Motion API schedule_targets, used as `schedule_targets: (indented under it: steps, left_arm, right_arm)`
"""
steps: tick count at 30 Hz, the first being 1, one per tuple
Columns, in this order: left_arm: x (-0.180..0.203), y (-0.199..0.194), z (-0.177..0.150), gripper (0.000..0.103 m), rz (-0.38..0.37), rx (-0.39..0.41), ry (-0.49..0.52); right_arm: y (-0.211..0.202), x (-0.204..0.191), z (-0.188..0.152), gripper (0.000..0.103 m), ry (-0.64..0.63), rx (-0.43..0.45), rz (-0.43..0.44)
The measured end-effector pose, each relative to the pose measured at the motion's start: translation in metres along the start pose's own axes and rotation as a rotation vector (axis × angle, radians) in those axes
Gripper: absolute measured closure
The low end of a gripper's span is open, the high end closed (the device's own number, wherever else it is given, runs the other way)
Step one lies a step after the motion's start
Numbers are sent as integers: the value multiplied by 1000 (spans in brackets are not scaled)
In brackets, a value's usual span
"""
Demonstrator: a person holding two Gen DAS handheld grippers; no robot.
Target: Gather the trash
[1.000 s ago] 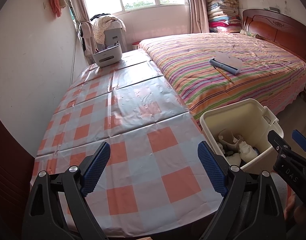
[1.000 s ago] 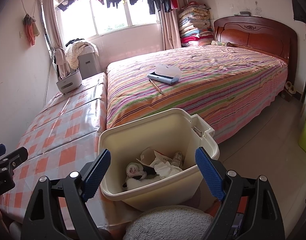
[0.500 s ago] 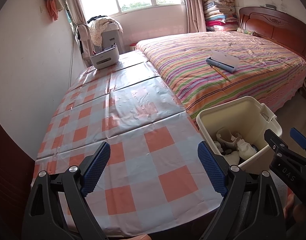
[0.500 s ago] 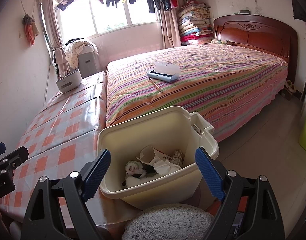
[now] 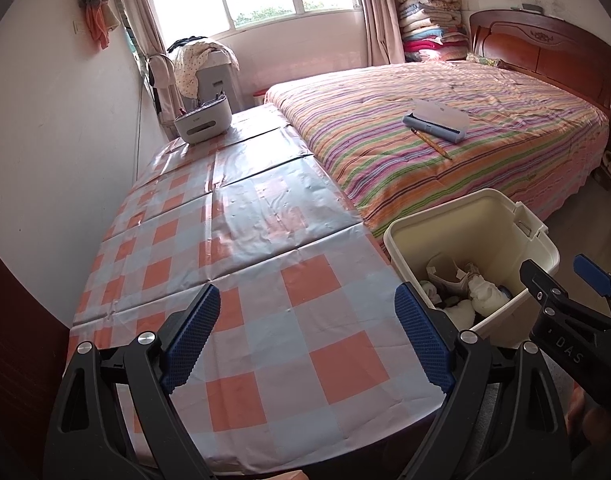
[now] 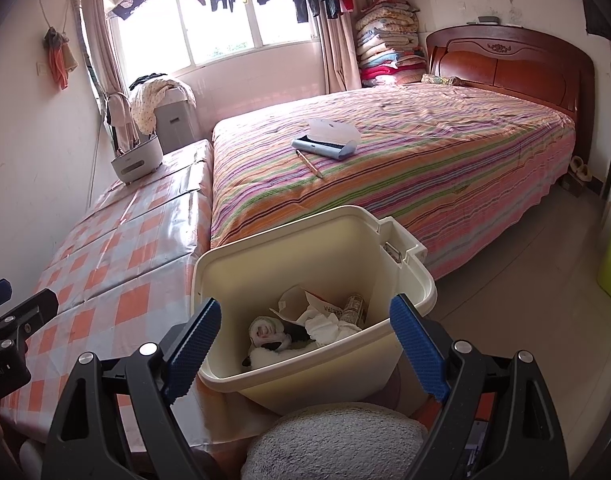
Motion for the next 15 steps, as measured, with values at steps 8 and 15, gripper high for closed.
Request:
schedule_targets:
  steps: [8,15]
  left_arm:
    - [8,0,1,15,-10,0,20]
    - [14,3,1,15,-15,-6,35]
  right_arm:
    - [2,5,0,19,11,-4,-10]
    - [5,9,-3,19,18,-13,-14]
Point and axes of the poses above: each gripper's, at about its wrist camera, not at the fingertips, and y roughly the way its jaws point, x to its right, z to its top, the point moved 8 cm from there along y, roughly the way its jaws point, and after that the axes turned 1 degree about -x, right-handed, at the moved point
